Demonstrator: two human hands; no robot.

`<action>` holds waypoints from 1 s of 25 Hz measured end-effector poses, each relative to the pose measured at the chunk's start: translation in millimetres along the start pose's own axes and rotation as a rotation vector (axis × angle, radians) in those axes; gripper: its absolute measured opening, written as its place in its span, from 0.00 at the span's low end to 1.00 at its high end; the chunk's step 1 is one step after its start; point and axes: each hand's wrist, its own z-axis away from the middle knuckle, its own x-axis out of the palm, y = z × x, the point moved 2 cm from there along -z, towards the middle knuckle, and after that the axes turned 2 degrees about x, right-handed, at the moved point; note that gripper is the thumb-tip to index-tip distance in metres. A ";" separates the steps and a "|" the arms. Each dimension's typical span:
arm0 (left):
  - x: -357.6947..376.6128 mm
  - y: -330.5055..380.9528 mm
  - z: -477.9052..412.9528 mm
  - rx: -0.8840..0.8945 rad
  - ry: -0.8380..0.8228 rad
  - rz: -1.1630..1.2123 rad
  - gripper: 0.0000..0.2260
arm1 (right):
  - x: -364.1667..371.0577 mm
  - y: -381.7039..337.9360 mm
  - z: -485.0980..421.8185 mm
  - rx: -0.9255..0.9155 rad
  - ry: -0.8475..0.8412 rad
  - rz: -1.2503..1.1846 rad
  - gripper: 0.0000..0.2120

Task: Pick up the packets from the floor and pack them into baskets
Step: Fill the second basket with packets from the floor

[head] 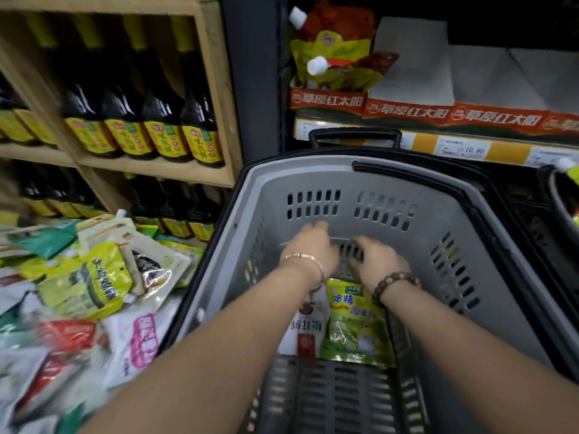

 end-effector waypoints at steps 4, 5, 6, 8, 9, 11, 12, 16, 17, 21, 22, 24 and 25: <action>-87.6 -6.8 52.3 0.104 0.267 0.080 0.19 | -41.3 -55.5 23.5 -0.137 0.141 -0.168 0.22; -105.5 -18.8 69.2 0.114 0.328 0.096 0.18 | -48.2 -72.7 29.7 -0.191 0.178 -0.205 0.22; -120.6 -33.3 86.5 0.115 0.387 0.119 0.18 | -54.7 -91.5 37.1 -0.248 0.210 -0.243 0.22; -144.6 -71.5 125.5 0.079 0.498 0.141 0.18 | -60.5 -140.4 56.1 -0.374 0.237 -0.322 0.21; -150.1 -90.2 143.2 0.052 0.531 0.132 0.18 | -61.7 -164.0 67.1 -0.437 0.237 -0.351 0.20; -155.3 -134.6 181.7 -0.023 0.575 0.121 0.18 | -52.7 -217.9 92.3 -0.586 0.197 -0.365 0.20; -155.8 -157.1 201.5 -0.066 0.594 0.130 0.18 | -43.7 -244.8 105.5 -0.656 0.158 -0.344 0.20; -150.9 -238.6 280.9 -0.281 0.670 0.157 0.18 | -2.2 -341.8 155.0 -0.846 -0.001 -0.146 0.21; -147.2 -258.4 304.5 -0.333 0.694 0.166 0.18 | 11.4 -363.9 169.2 -0.882 -0.042 -0.104 0.21; -117.0 -323.4 386.5 -0.510 0.730 0.158 0.17 | 82.8 -426.6 216.8 -0.941 -0.170 -0.011 0.20; -102.8 -338.7 407.6 -0.564 0.733 0.160 0.17 | 107.1 -435.6 229.8 -0.929 -0.217 -0.005 0.20; -75.0 -364.2 440.1 -0.667 0.723 0.200 0.18 | 154.7 -438.5 249.3 -0.893 -0.314 0.022 0.20; -61.2 -374.9 454.4 -0.719 0.715 0.228 0.18 | 181.5 -435.3 258.5 -0.889 -0.364 0.051 0.20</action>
